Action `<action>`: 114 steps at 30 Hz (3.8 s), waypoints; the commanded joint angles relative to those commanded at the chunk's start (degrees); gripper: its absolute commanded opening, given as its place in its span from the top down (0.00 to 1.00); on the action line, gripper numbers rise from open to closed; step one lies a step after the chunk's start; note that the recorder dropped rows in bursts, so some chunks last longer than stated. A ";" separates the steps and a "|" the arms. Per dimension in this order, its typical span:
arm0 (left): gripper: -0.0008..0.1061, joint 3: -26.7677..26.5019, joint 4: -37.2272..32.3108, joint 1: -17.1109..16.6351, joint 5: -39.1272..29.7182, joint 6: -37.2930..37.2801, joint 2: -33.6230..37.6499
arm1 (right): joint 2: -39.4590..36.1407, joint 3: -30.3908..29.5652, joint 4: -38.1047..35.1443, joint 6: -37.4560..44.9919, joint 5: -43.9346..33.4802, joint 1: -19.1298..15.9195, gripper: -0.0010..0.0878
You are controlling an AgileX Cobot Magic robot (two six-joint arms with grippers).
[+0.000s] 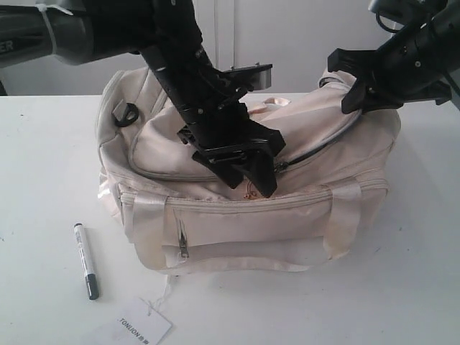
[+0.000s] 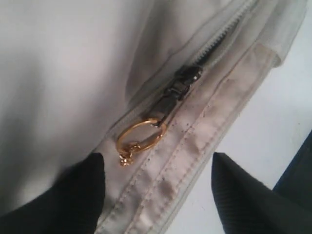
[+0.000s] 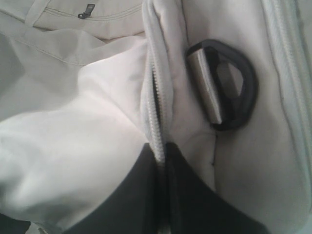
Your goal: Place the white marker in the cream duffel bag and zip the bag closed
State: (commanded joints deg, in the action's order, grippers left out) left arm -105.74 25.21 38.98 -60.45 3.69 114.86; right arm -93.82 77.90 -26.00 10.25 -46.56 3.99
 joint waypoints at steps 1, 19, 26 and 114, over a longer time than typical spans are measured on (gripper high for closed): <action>0.37 0.00 0.00 0.00 0.35 -0.04 0.15 | 0.00 0.00 0.00 0.00 0.00 0.00 0.99; 0.41 0.00 7.61 0.00 0.88 3.88 3.67 | 0.00 0.00 0.00 -0.57 0.10 0.00 0.99; 0.62 0.00 7.37 0.00 0.77 3.88 3.67 | 0.00 0.00 0.00 -0.57 0.10 0.00 0.99; 0.99 0.00 -22.82 0.00 -9.07 6.60 -12.19 | -0.59 -1.31 0.57 1.49 1.40 0.00 0.99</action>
State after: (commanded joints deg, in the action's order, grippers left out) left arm -105.74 2.39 38.98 -69.52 10.29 102.67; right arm -94.41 76.60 -25.43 11.74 -45.15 3.99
